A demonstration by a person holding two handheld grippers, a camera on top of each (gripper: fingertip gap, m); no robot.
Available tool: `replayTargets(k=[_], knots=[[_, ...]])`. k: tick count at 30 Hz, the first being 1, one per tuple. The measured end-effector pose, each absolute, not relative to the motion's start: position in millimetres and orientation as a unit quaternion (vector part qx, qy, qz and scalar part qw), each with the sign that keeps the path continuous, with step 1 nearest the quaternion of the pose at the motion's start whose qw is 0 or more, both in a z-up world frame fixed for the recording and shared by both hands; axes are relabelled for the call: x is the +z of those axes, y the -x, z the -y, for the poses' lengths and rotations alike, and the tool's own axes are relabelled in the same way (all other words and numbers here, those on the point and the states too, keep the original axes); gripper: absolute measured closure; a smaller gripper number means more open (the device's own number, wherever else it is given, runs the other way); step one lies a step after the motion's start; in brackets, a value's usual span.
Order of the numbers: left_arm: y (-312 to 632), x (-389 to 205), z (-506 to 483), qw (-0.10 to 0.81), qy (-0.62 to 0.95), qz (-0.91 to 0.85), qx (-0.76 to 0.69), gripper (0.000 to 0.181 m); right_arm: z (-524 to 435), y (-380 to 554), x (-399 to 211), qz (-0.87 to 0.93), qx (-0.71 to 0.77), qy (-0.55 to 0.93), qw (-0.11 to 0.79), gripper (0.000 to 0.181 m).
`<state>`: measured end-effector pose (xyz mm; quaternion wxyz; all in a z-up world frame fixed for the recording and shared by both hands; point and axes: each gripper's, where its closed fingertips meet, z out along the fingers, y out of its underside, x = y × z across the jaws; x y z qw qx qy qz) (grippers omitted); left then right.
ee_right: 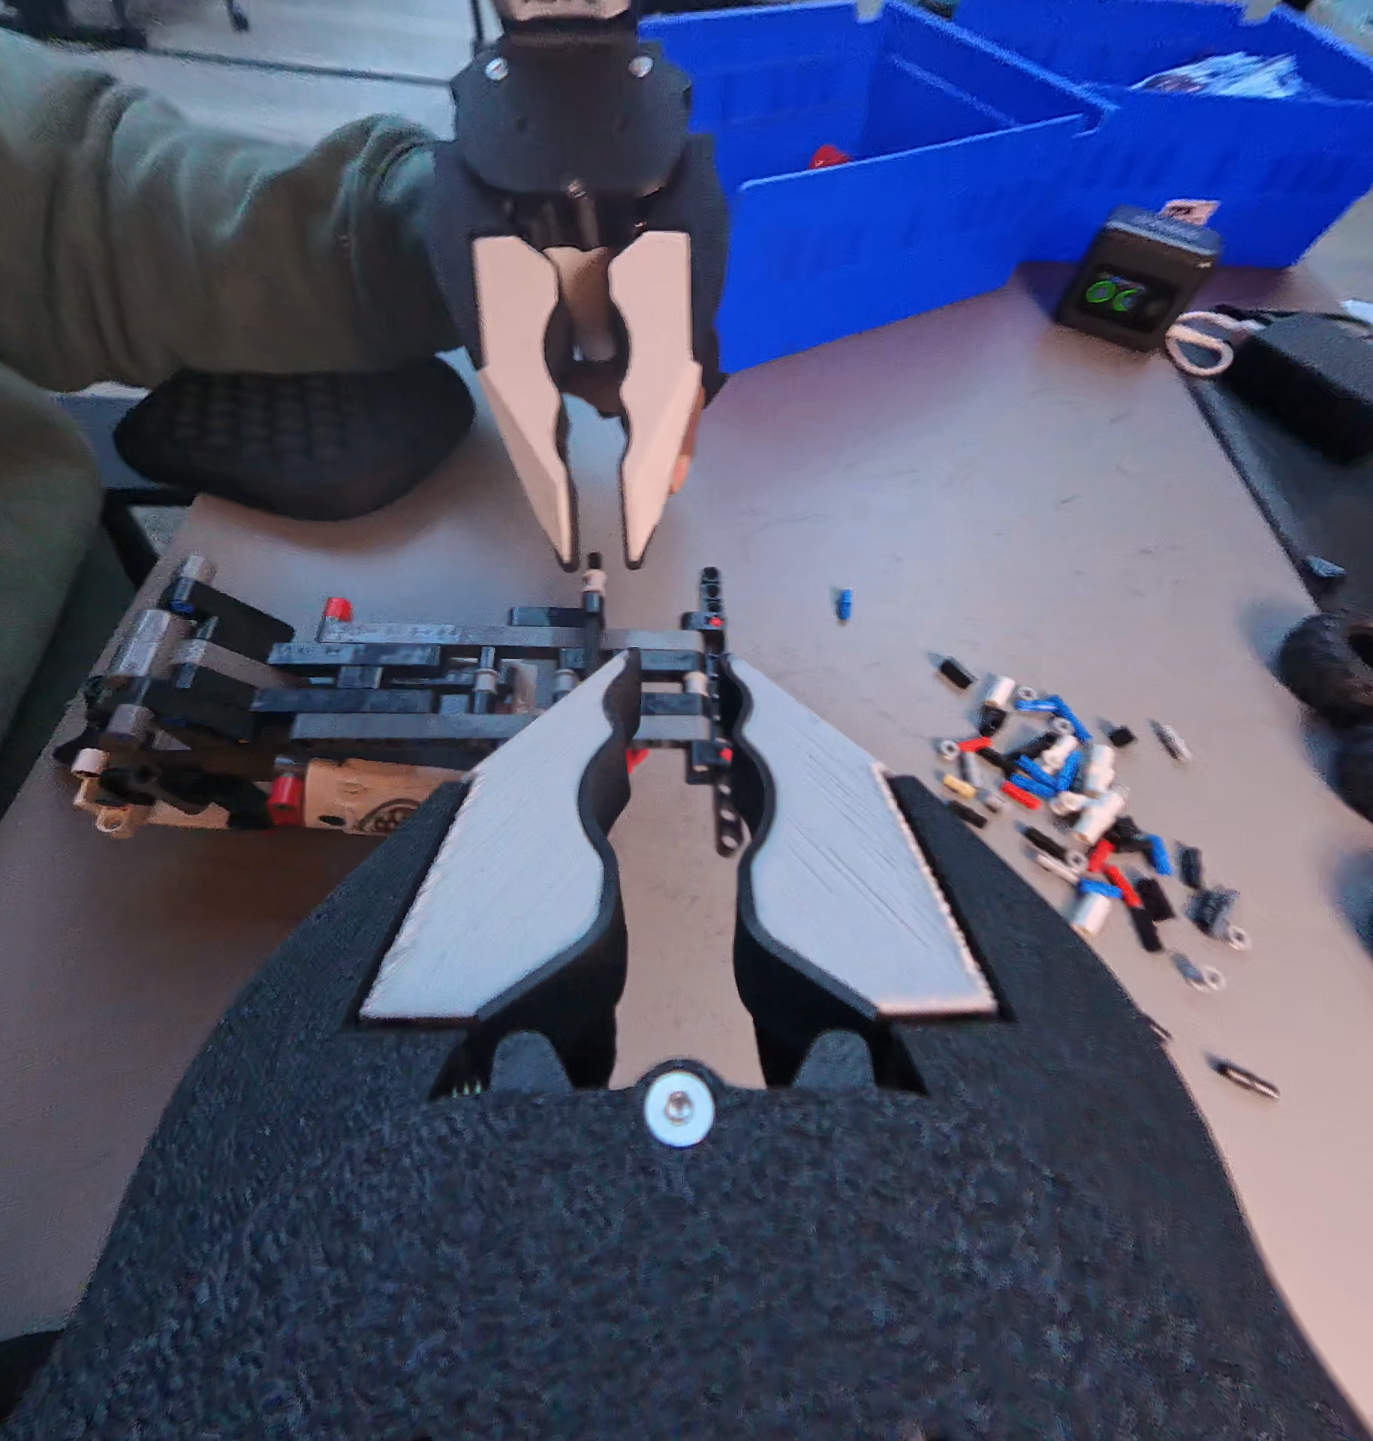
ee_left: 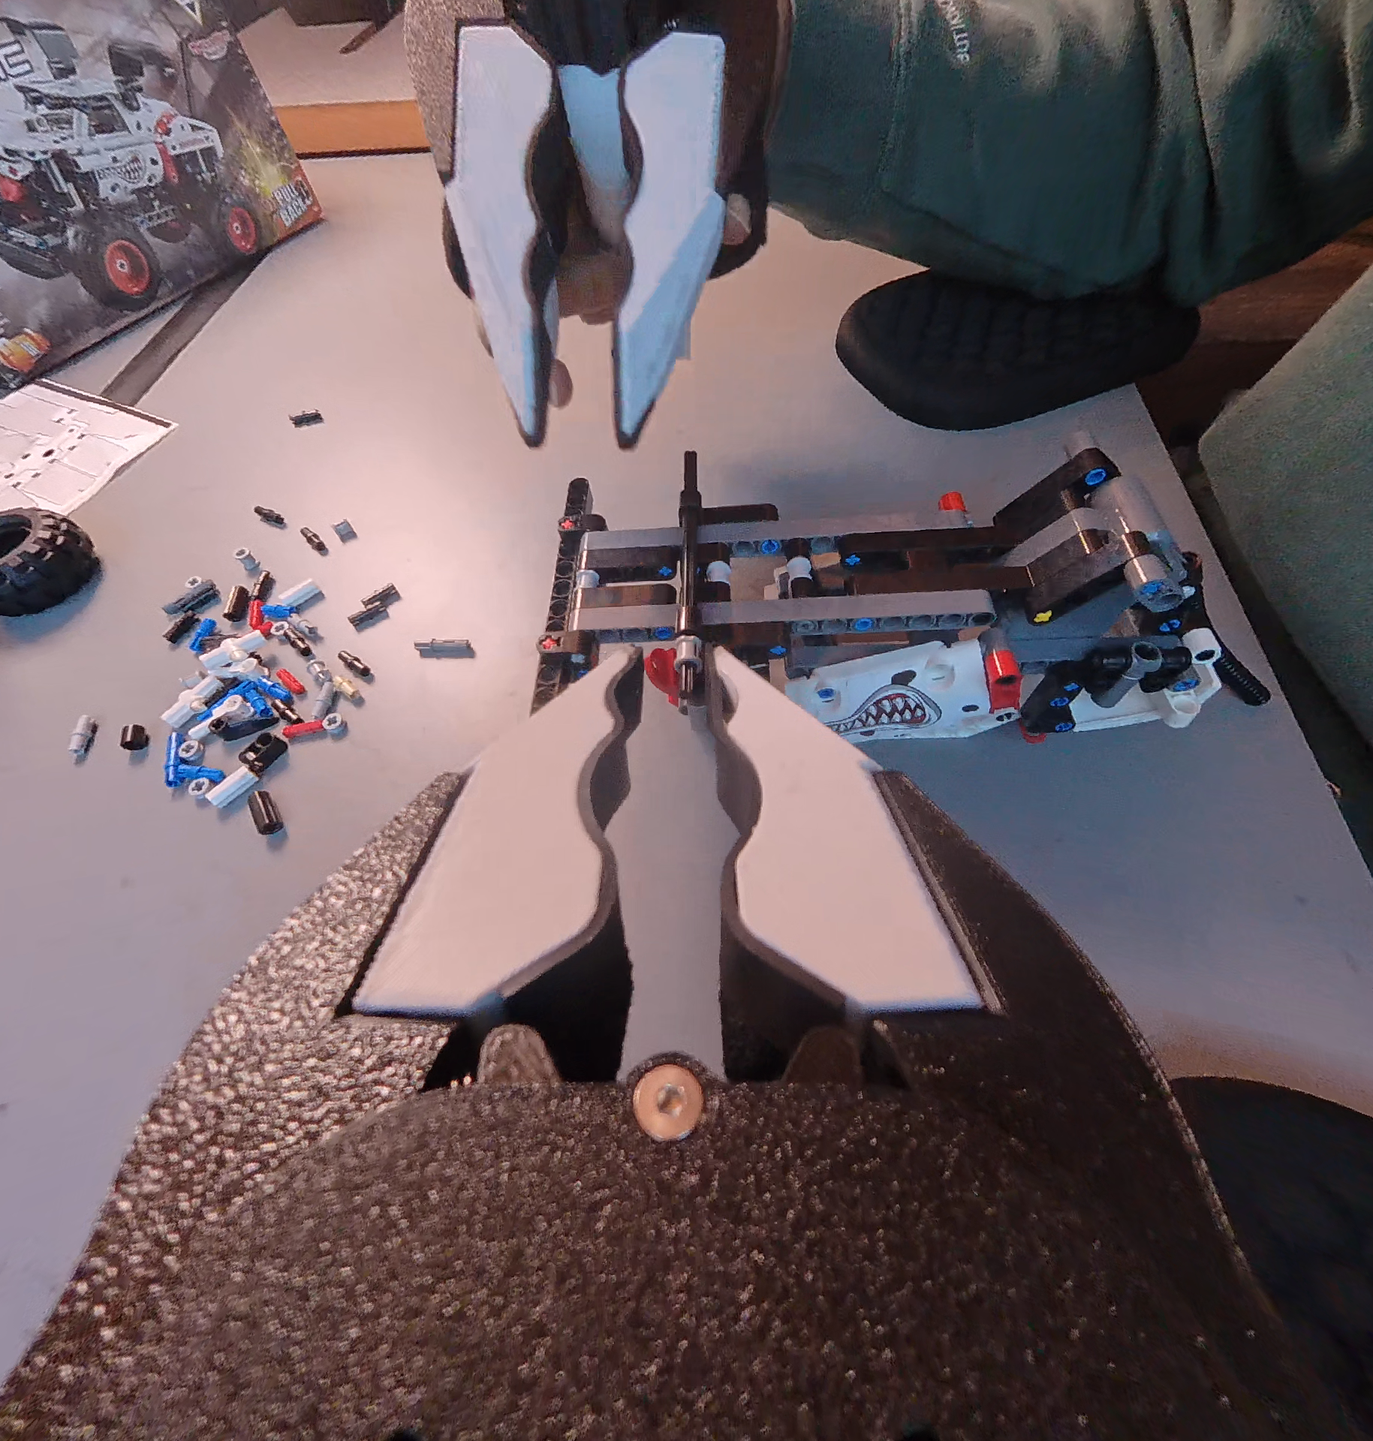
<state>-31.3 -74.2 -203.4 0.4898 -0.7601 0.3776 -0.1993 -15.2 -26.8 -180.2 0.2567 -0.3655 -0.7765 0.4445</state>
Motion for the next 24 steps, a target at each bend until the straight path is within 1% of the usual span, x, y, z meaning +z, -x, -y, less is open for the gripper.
replayTargets(k=[4,5,6,9,19,22,24], knots=[[27.2,-211.6,75.1,0.472,0.767,-0.391,-0.189,0.172,56.8,19.2,-204.1,0.817,0.405,0.342,0.228,0.165],[26.5,-212.3,74.1,0.472,0.768,-0.390,-0.188,0.174,60.0,19.0,-209.5,0.823,0.397,0.341,0.220,0.168],[26.9,-213.5,72.6,0.471,0.771,-0.389,-0.181,0.174,62.4,19.8,-209.9,0.822,0.401,0.340,0.220,0.174],[26.1,-213.3,71.8,0.468,0.774,-0.387,-0.179,0.175,61.3,19.7,-210.8,0.818,0.405,0.348,0.214,0.178],[24.6,-209.5,74.5,0.469,0.772,-0.390,-0.180,0.174,61.5,16.2,-211.3,0.820,0.407,0.342,0.212,0.178],[22.2,-211.4,72.2,0.470,0.772,-0.390,-0.177,0.172,62.1,17.0,-211.2,0.820,0.406,0.340,0.215,0.178],[20.6,-213.5,69.8,0.469,0.774,-0.390,-0.170,0.175,61.7,16.9,-211.5,0.821,0.404,0.339,0.217,0.178]])
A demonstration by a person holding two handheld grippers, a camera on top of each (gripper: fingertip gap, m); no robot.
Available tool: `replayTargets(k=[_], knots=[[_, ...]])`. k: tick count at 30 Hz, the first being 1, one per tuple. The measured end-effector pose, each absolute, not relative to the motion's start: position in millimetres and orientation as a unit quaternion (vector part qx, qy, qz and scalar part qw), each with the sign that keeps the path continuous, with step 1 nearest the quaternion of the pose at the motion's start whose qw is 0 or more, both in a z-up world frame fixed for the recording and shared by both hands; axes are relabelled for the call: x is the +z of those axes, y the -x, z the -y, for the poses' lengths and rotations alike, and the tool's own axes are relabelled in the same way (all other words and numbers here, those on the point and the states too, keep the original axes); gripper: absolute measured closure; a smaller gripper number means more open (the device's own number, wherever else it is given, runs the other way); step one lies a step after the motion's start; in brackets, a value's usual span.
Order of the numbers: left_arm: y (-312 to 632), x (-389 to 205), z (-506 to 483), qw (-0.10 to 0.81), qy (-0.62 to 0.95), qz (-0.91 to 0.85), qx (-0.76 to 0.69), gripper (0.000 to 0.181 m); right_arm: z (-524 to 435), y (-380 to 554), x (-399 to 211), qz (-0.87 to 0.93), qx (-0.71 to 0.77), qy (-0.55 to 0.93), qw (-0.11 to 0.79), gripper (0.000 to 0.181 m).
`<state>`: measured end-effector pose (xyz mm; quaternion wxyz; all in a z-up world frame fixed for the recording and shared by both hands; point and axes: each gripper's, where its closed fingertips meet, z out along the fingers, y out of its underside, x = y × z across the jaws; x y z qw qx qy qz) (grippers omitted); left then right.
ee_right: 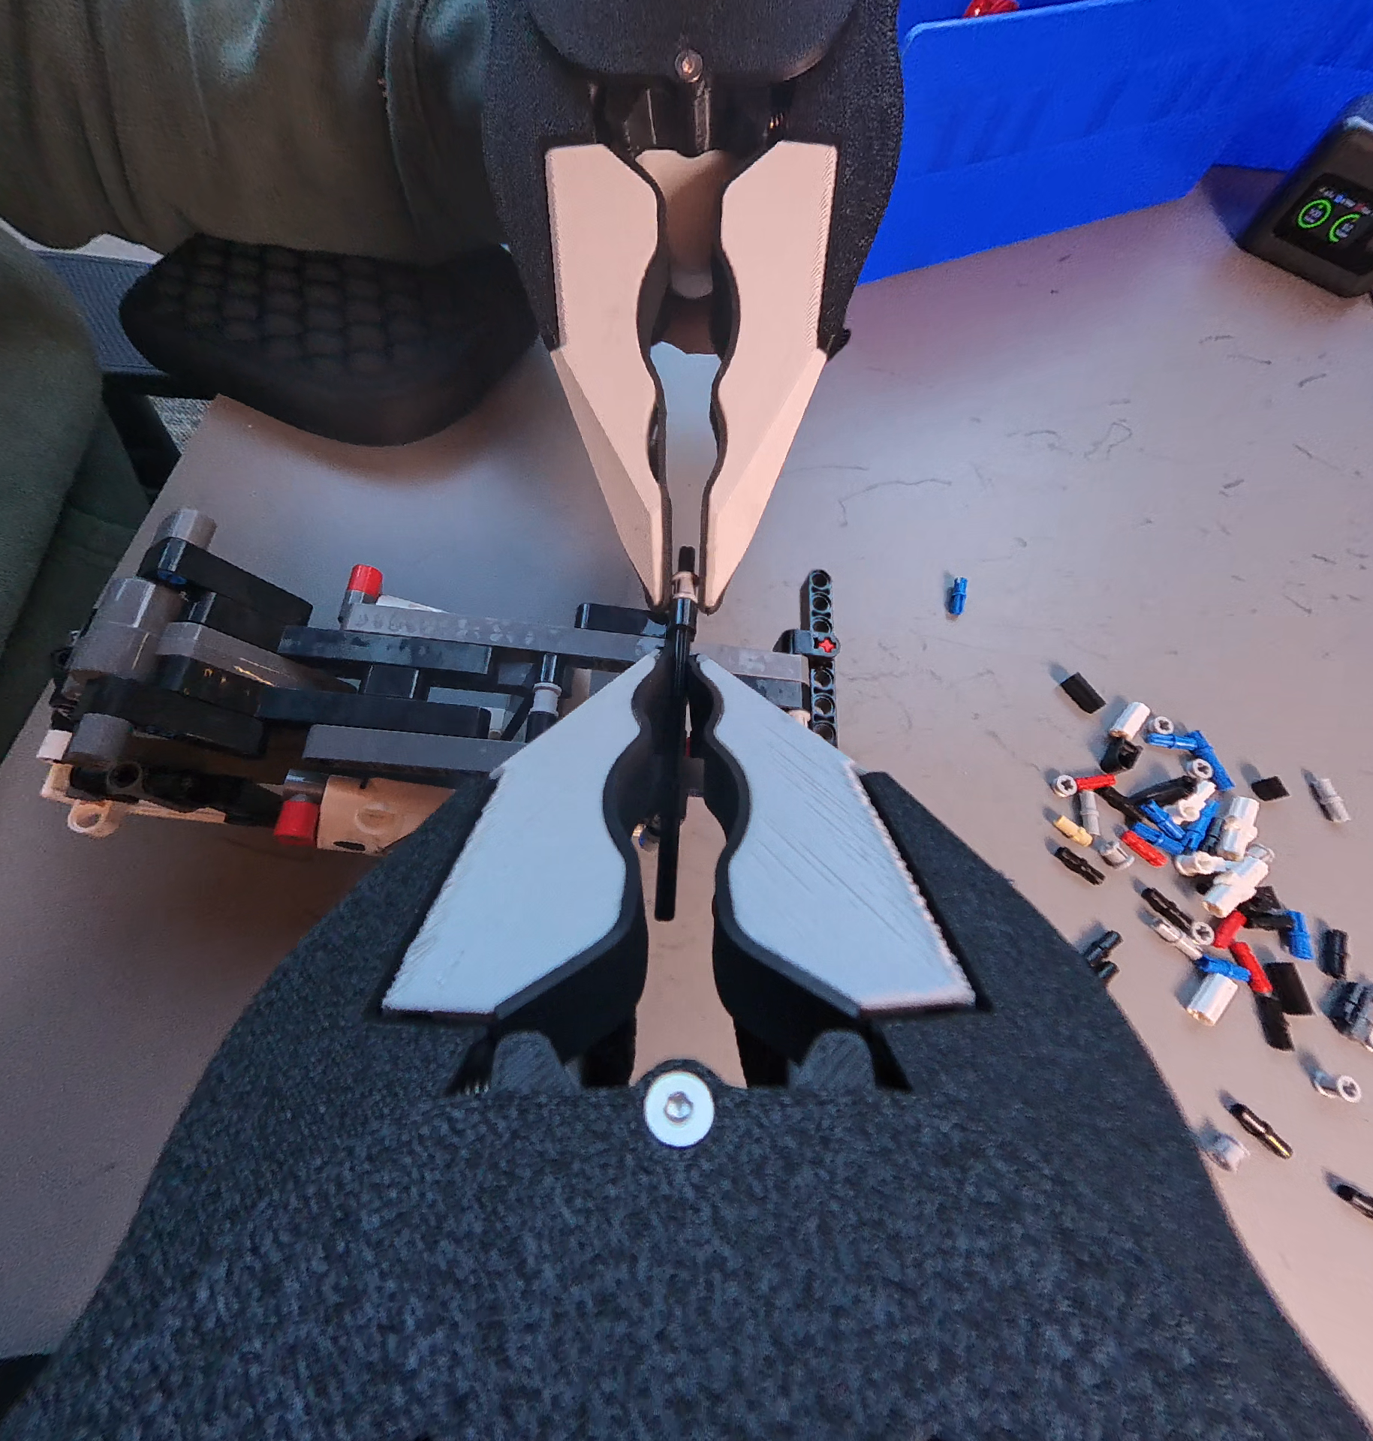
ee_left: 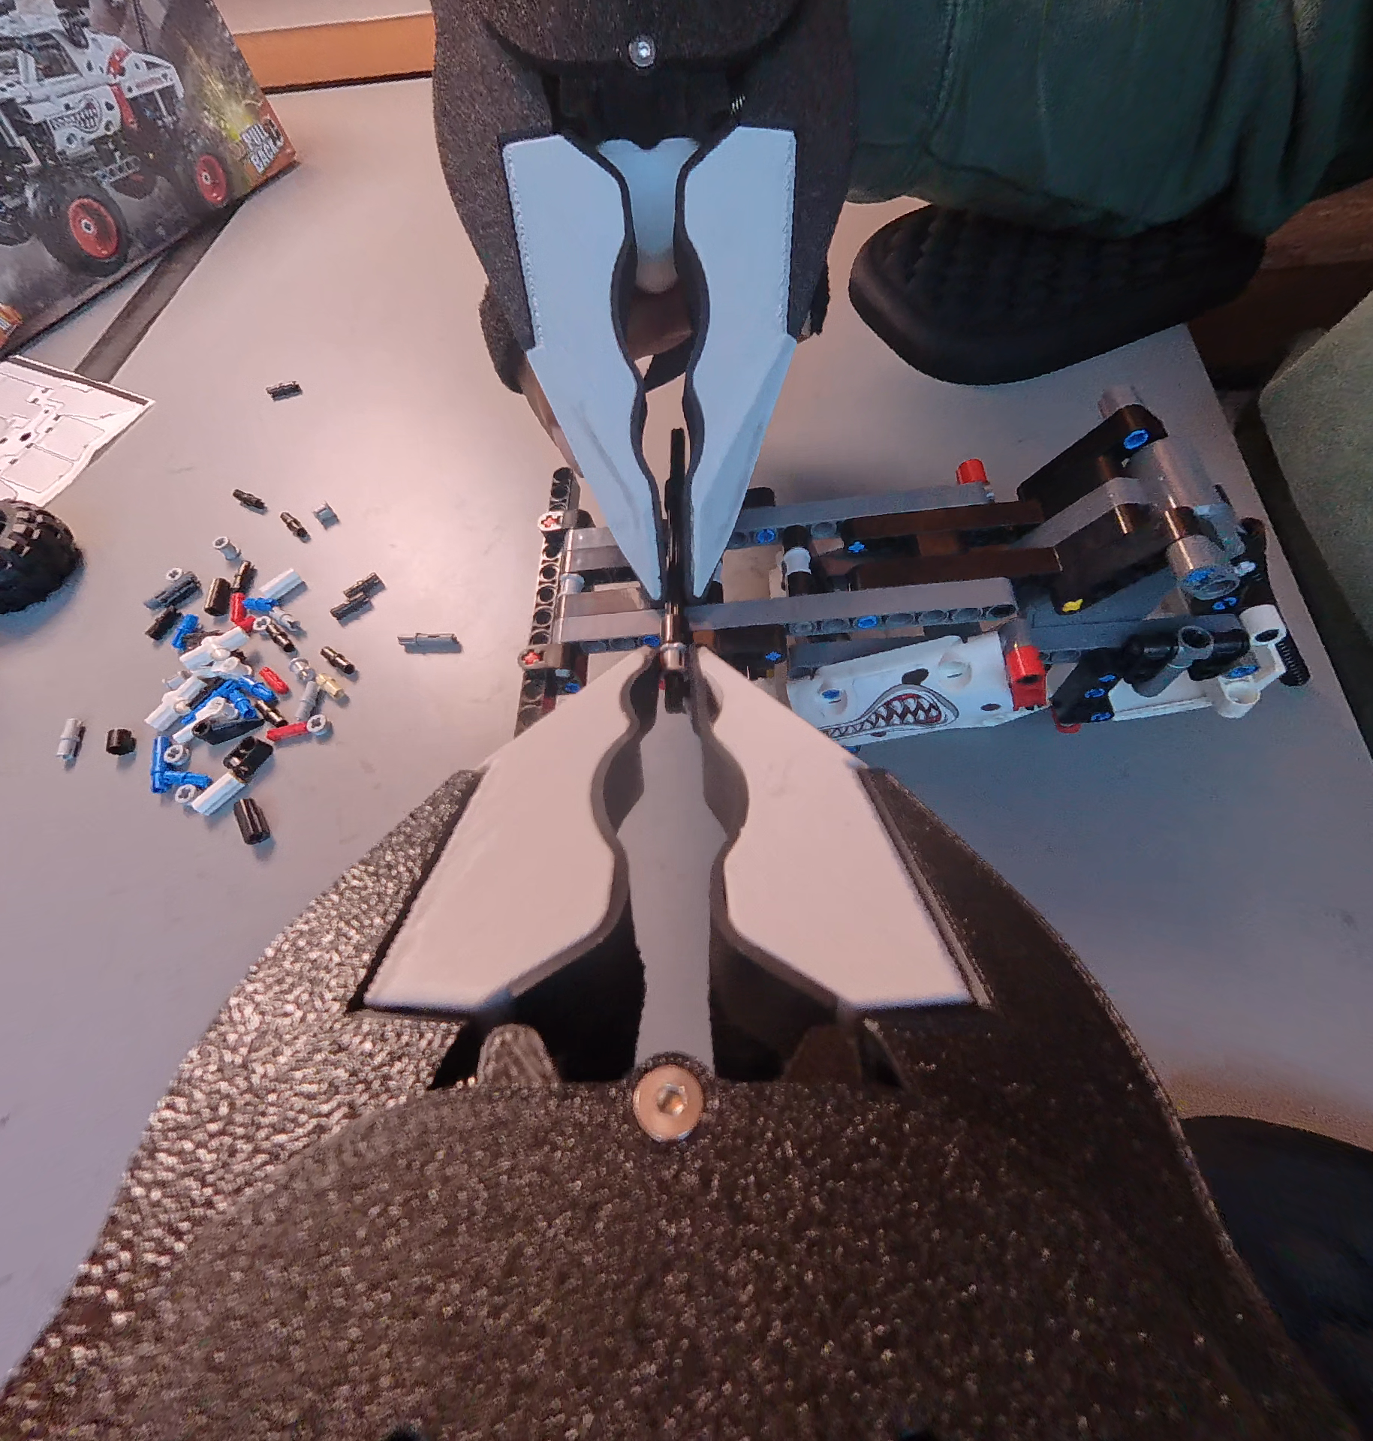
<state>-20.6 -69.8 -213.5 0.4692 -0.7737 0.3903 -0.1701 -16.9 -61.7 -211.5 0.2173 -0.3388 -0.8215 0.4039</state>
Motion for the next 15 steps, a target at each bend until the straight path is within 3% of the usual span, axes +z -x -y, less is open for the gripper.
replayTargets(k=[15], knots=[[33.3,-213.0,79.5,0.443,0.786,-0.402,-0.158,0.176,58.6,14.6,-212.6,0.817,0.423,0.335,0.204,0.179]])
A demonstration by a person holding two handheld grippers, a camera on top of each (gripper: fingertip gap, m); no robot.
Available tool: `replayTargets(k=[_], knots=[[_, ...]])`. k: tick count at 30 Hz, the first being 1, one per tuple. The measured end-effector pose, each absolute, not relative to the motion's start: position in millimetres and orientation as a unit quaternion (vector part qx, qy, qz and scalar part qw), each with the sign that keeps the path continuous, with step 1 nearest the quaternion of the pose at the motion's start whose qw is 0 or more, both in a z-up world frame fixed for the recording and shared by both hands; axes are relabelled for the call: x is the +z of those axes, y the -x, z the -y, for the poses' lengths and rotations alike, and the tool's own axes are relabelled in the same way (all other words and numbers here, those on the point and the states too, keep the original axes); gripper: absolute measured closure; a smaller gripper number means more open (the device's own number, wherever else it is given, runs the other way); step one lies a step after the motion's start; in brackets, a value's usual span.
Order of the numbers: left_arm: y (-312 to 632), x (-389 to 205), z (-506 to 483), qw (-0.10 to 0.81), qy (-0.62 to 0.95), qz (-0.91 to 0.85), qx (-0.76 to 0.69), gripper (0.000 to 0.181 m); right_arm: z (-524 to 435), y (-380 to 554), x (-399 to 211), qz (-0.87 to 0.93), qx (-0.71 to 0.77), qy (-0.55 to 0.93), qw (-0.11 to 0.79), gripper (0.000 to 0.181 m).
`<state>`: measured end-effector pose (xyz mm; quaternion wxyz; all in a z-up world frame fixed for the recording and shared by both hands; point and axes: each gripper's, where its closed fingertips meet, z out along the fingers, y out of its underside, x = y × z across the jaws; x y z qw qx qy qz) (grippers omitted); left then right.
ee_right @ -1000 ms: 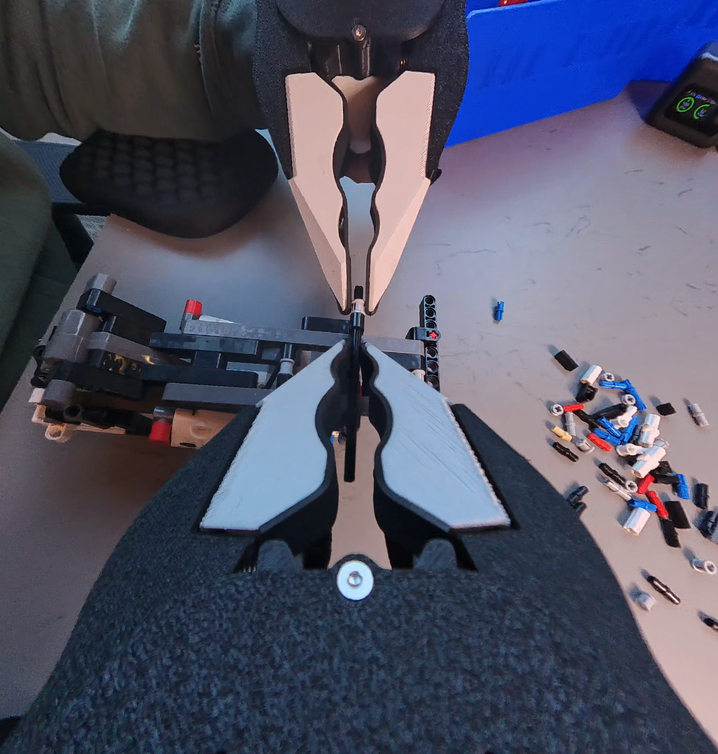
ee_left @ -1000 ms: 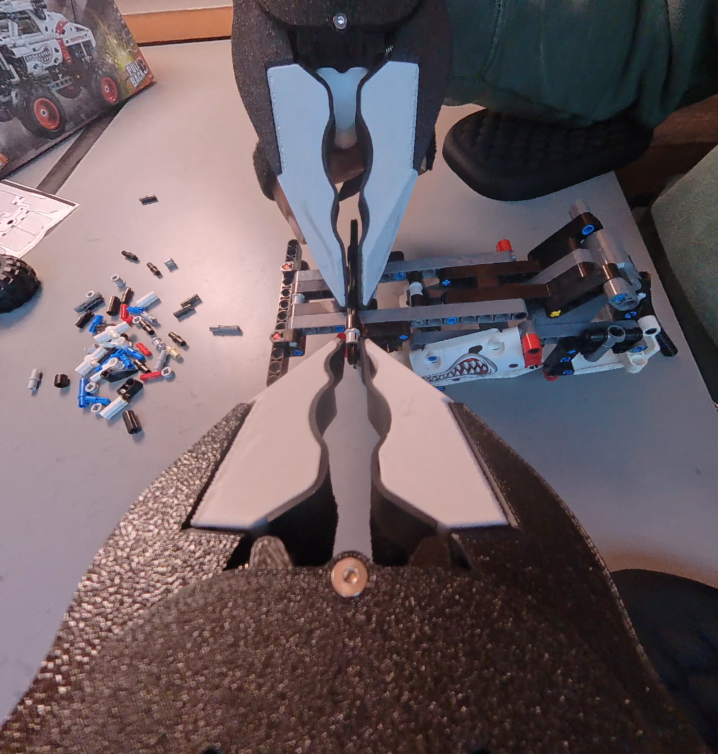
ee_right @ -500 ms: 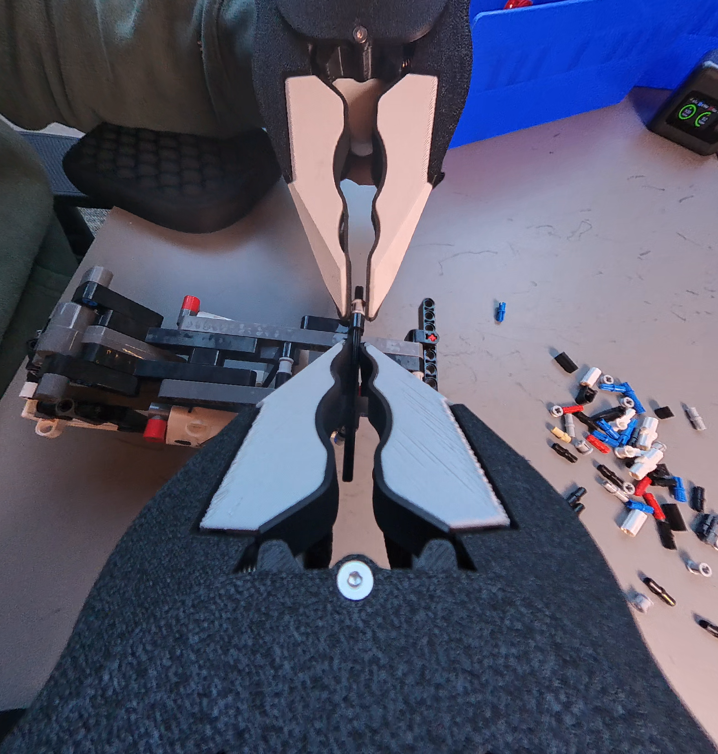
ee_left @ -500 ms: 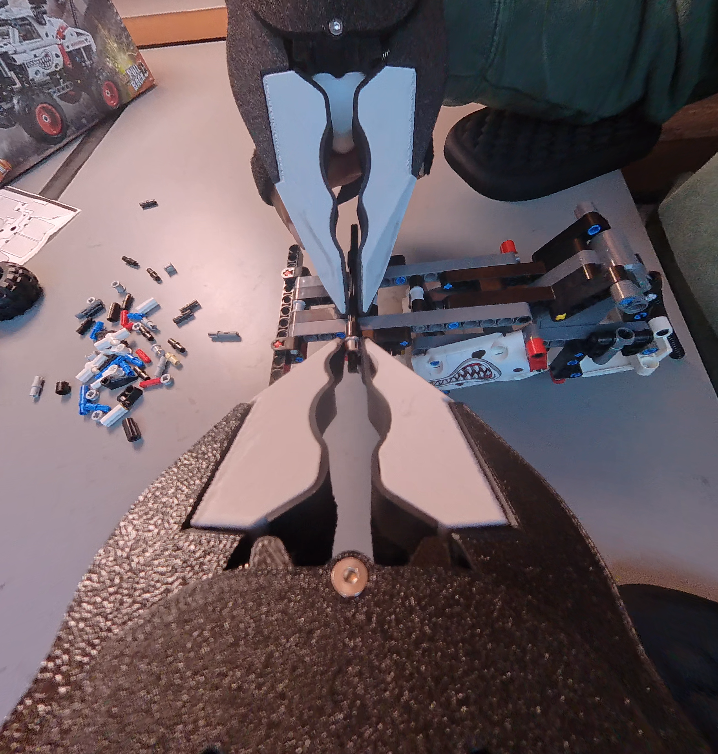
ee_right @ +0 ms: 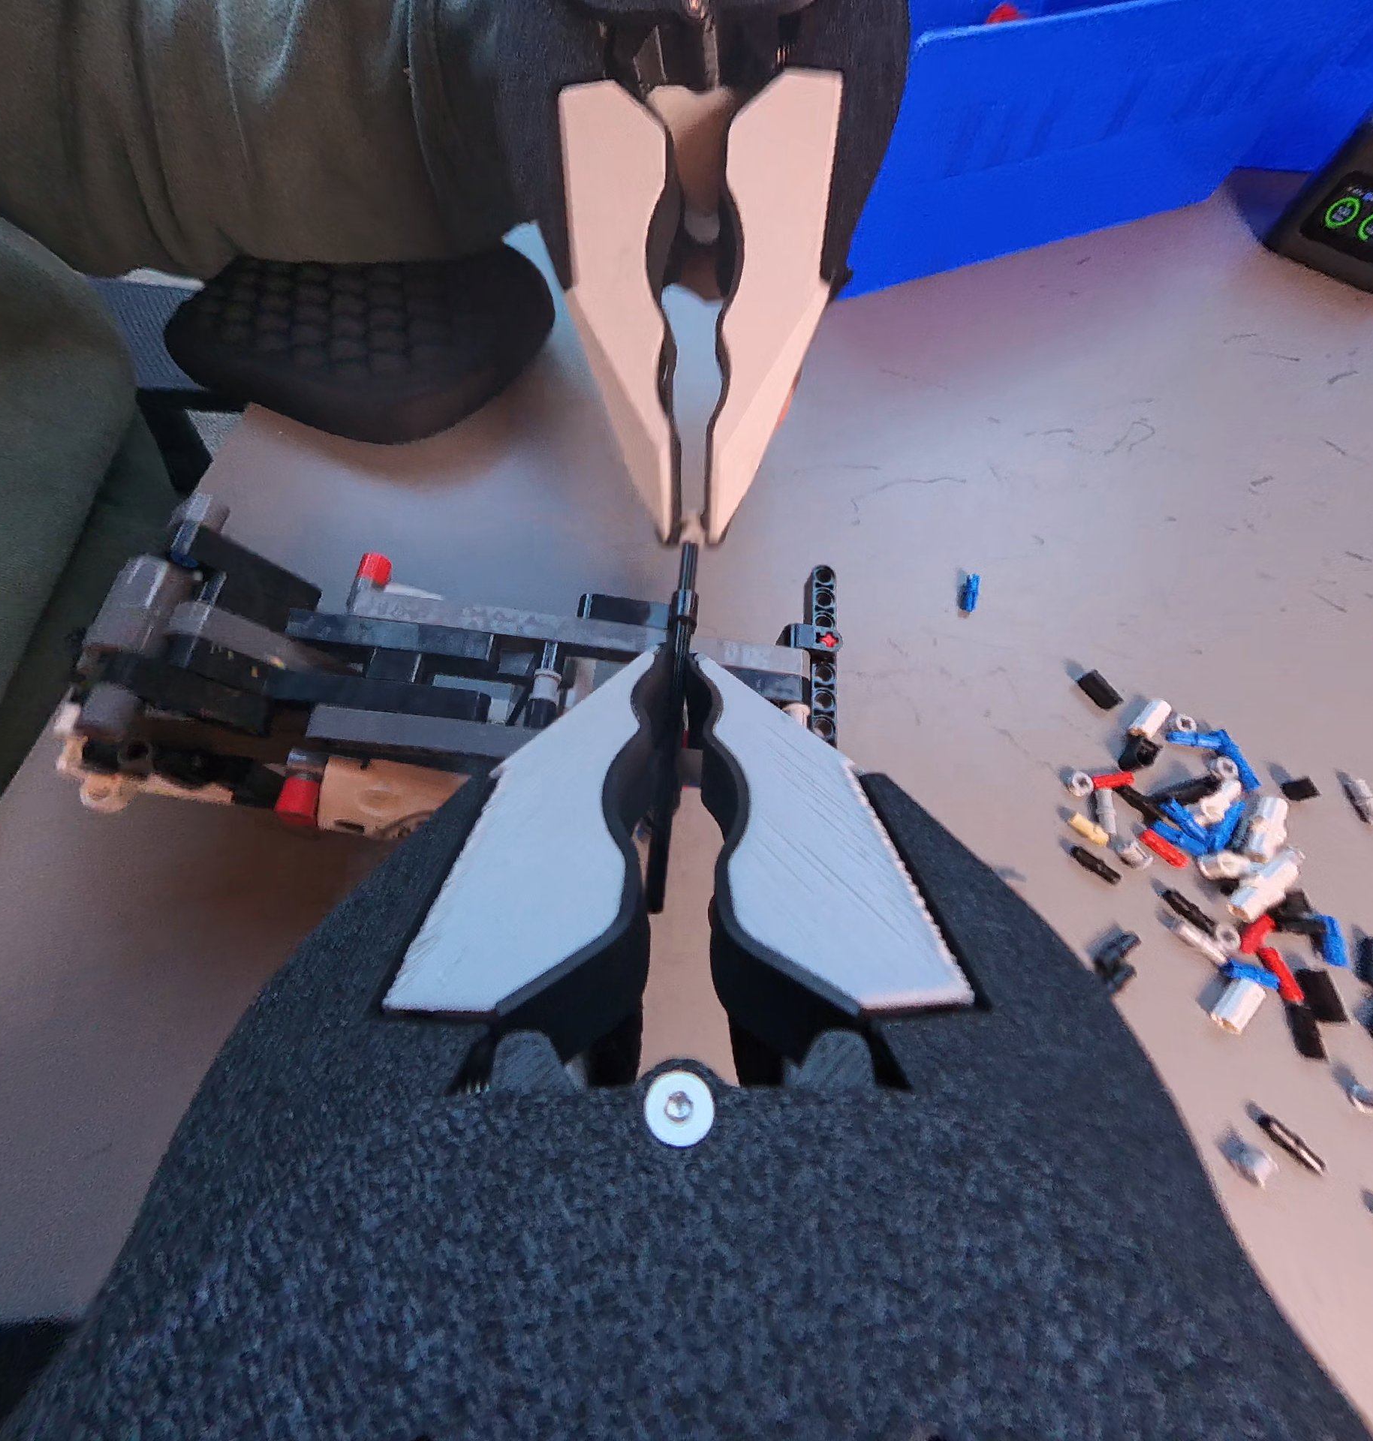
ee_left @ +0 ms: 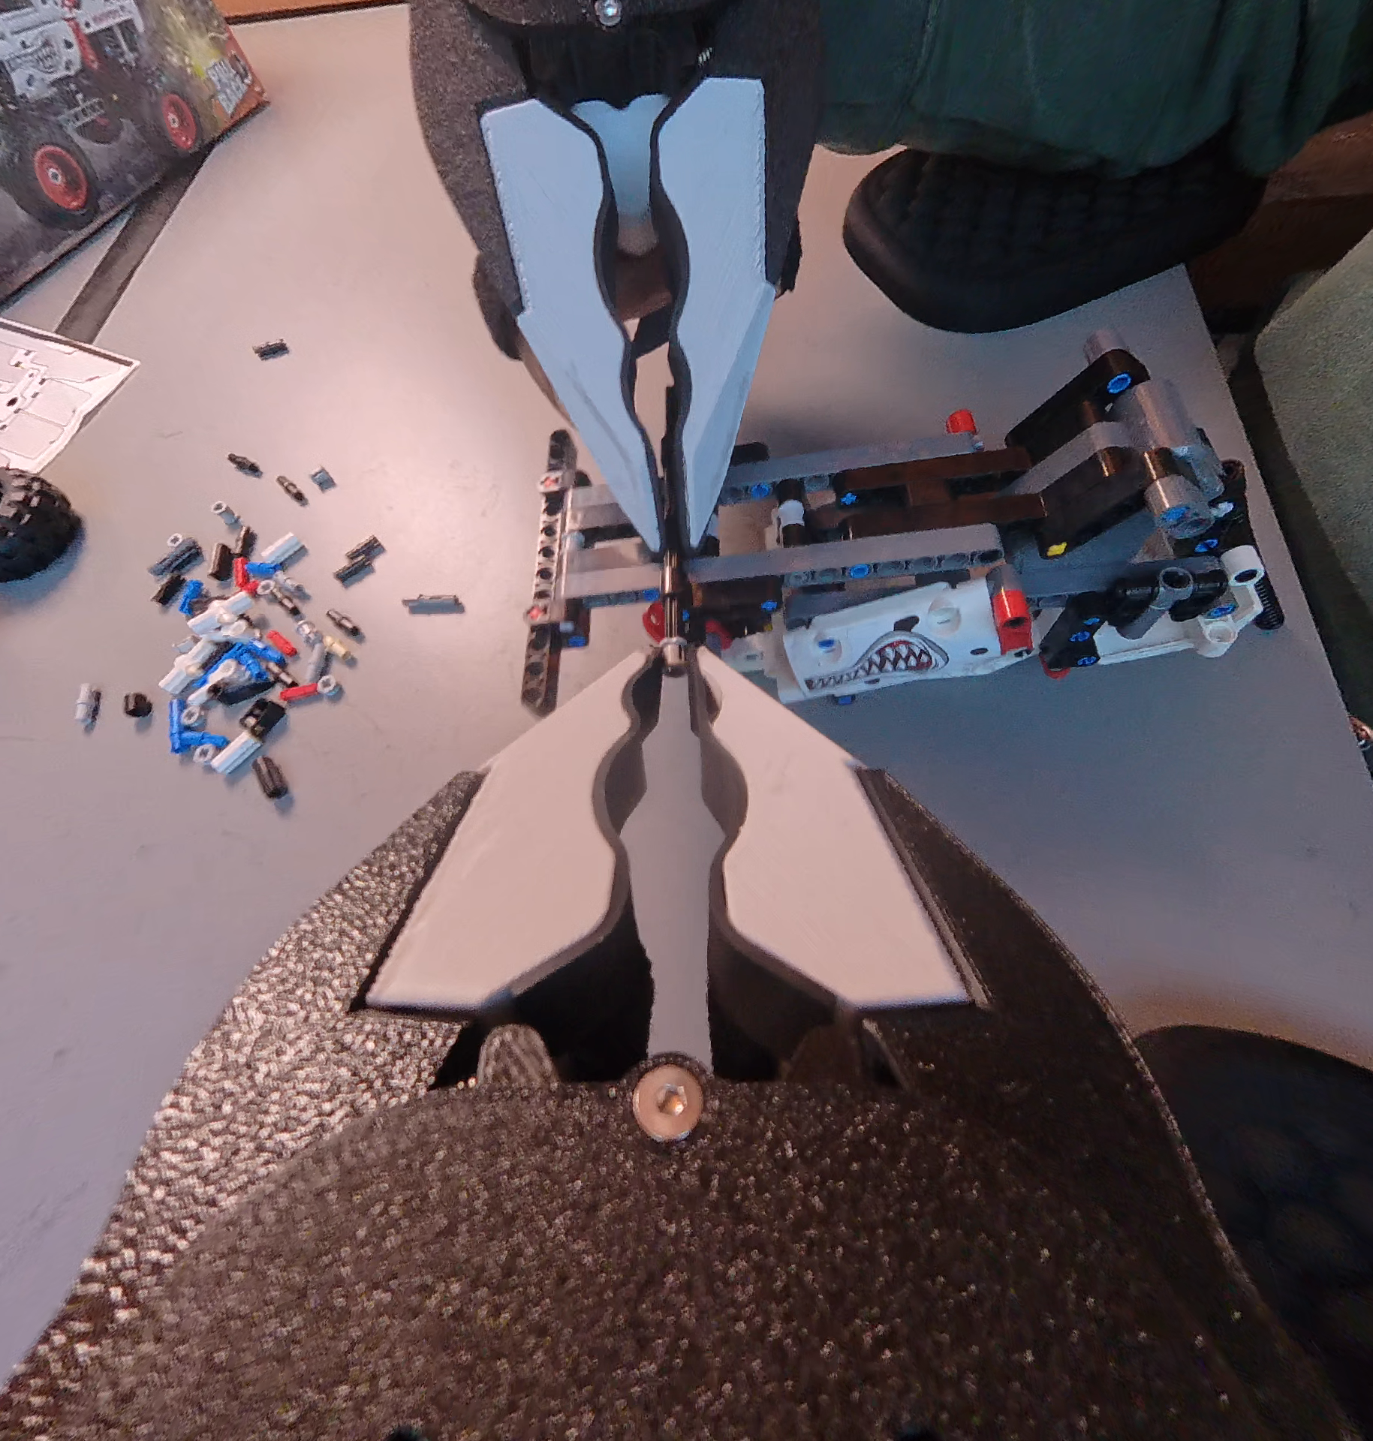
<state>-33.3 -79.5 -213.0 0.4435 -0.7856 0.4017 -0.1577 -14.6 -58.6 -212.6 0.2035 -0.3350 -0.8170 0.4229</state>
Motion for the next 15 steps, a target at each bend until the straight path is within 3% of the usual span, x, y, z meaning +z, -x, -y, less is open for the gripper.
replayTargets(k=[11,15], knots=[[103.6,-212.6,34.9,0.514,0.818,-0.251,-0.053,0.175,36.3,6.8,-211.6,0.813,0.411,0.354,0.211,0.179],[115.3,-227.8,-9.0,0.500,0.838,-0.221,0.002,0.174,37.2,8.4,-211.8,0.811,0.416,0.357,0.206,0.179]])
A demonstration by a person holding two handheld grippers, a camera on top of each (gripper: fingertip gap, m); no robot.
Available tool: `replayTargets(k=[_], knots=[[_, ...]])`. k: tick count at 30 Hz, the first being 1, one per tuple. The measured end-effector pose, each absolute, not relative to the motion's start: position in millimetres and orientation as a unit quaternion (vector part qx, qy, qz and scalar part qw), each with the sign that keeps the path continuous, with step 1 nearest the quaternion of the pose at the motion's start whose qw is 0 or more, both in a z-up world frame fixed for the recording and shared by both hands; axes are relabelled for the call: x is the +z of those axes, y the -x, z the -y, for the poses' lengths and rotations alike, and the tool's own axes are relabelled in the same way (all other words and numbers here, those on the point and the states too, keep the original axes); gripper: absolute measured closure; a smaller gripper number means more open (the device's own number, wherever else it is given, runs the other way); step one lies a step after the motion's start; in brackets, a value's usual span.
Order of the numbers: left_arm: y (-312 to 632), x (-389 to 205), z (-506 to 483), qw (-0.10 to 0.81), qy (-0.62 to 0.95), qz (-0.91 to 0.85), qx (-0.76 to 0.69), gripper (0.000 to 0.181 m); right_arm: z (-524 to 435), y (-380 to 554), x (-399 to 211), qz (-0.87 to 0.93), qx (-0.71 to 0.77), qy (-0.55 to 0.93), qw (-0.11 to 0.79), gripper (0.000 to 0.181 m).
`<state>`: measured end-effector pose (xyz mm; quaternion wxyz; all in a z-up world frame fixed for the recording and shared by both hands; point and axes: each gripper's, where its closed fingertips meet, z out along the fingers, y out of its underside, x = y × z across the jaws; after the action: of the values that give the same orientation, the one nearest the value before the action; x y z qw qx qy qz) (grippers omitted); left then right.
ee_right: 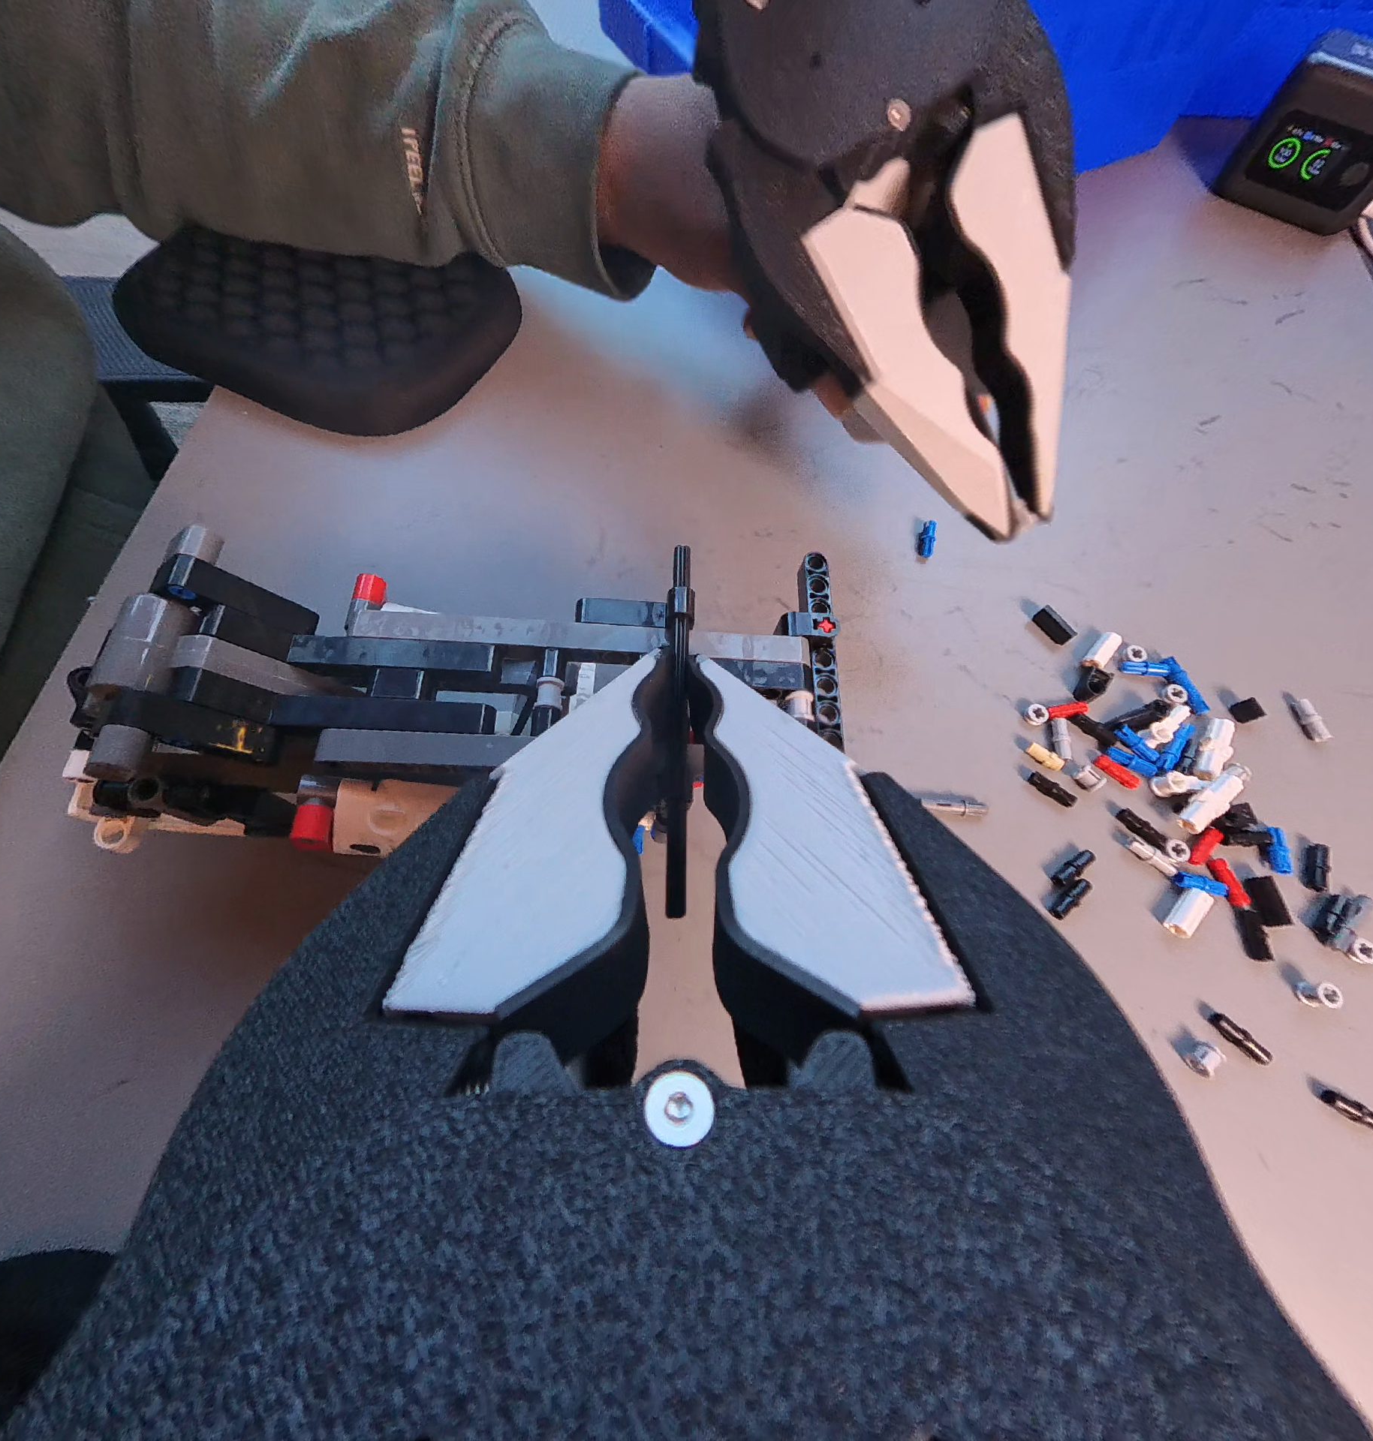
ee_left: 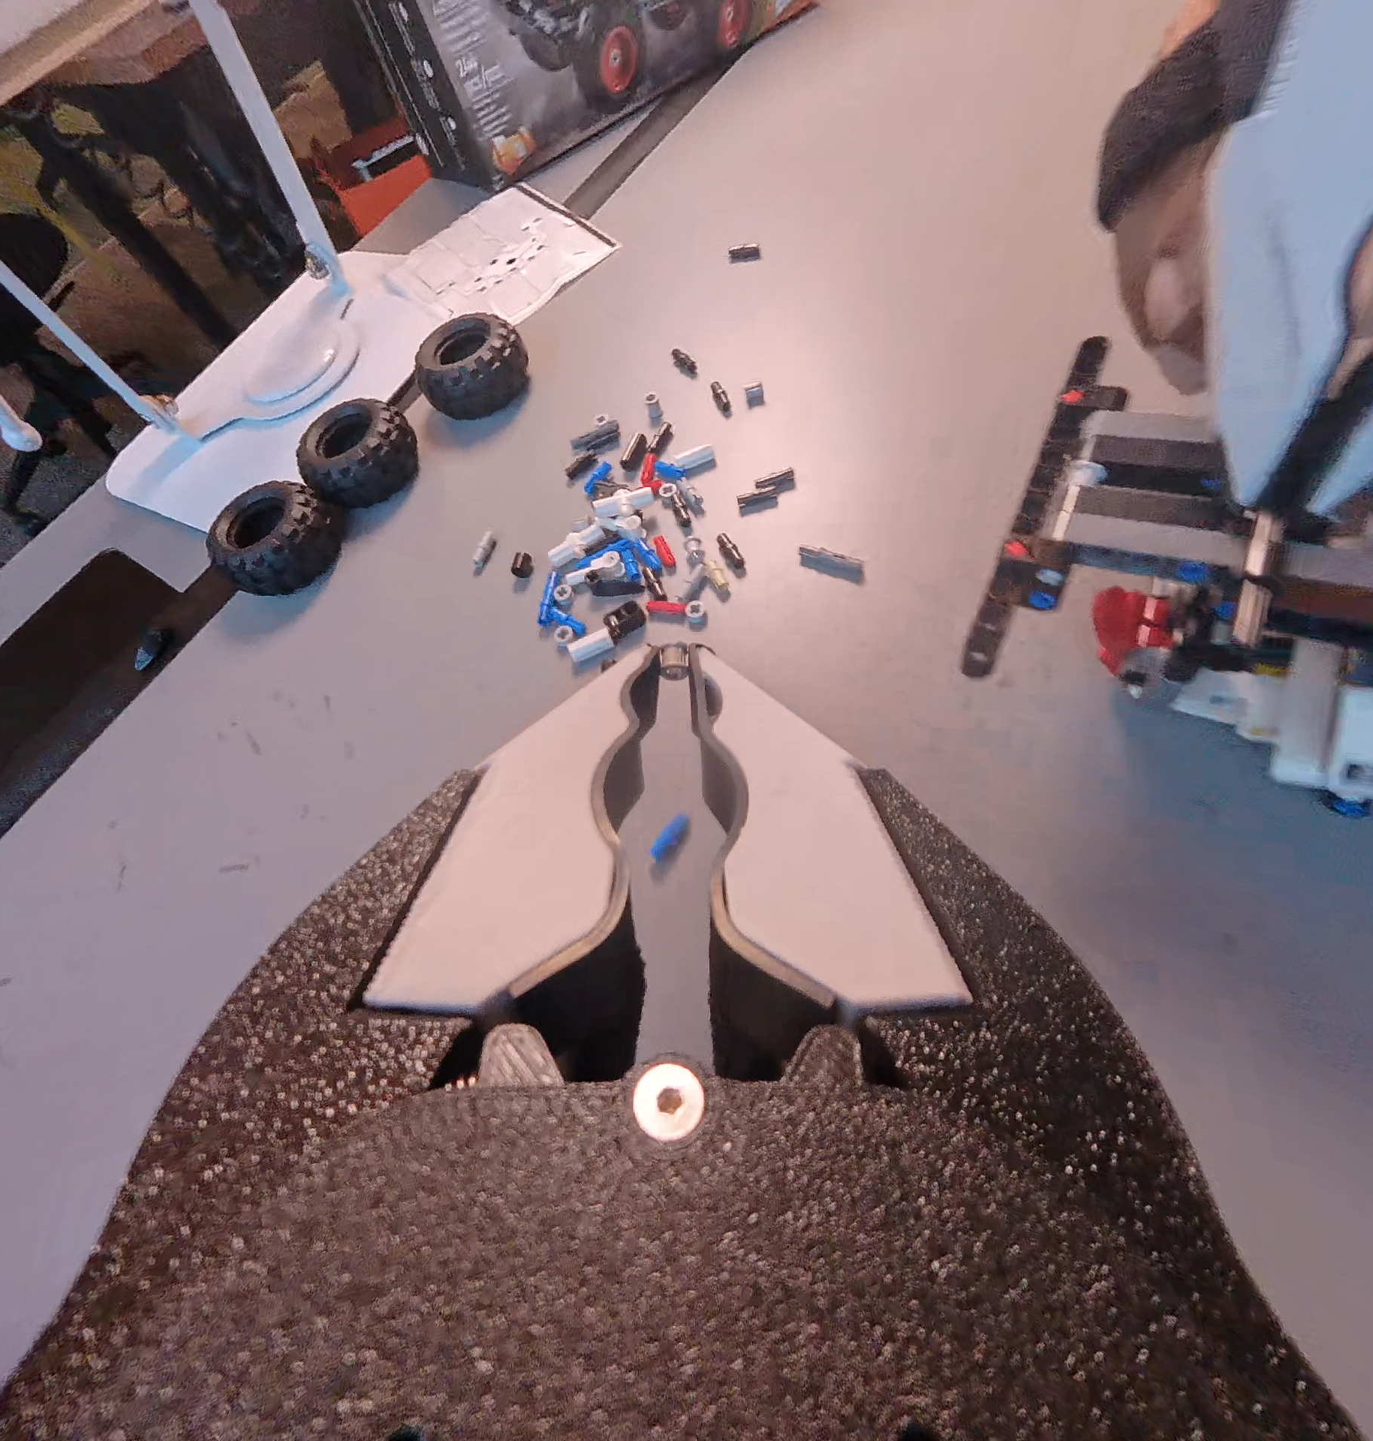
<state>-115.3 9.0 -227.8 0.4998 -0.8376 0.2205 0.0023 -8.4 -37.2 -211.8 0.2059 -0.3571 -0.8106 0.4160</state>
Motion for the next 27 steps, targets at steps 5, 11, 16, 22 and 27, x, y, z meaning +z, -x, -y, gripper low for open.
replayTargets(k=[5,11,16,22,27], knots=[[114.9,-263.8,-54.9,0.439,0.873,-0.211,0.022,0.174,36.6,8.2,-211.9,0.808,0.418,0.359,0.208,0.179],[118.7,-270.4,-69.5,0.422,0.883,-0.202,0.026,0.165,35.6,8.0,-211.8,0.803,0.423,0.362,0.211,0.179],[119.0,-245.2,-64.1,0.463,0.867,-0.183,-0.002,0.151,35.5,8.0,-211.8,0.800,0.429,0.363,0.209,0.179],[71.6,-190.6,-10.1,0.497,0.802,-0.237,-0.230,0.152,31.0,6.5,-211.7,0.799,0.426,0.366,0.213,0.178],[34.4,-201.3,43.1,0.439,0.783,-0.340,-0.280,0.157,29.0,7.9,-211.3,0.794,0.435,0.369,0.211,0.178]])
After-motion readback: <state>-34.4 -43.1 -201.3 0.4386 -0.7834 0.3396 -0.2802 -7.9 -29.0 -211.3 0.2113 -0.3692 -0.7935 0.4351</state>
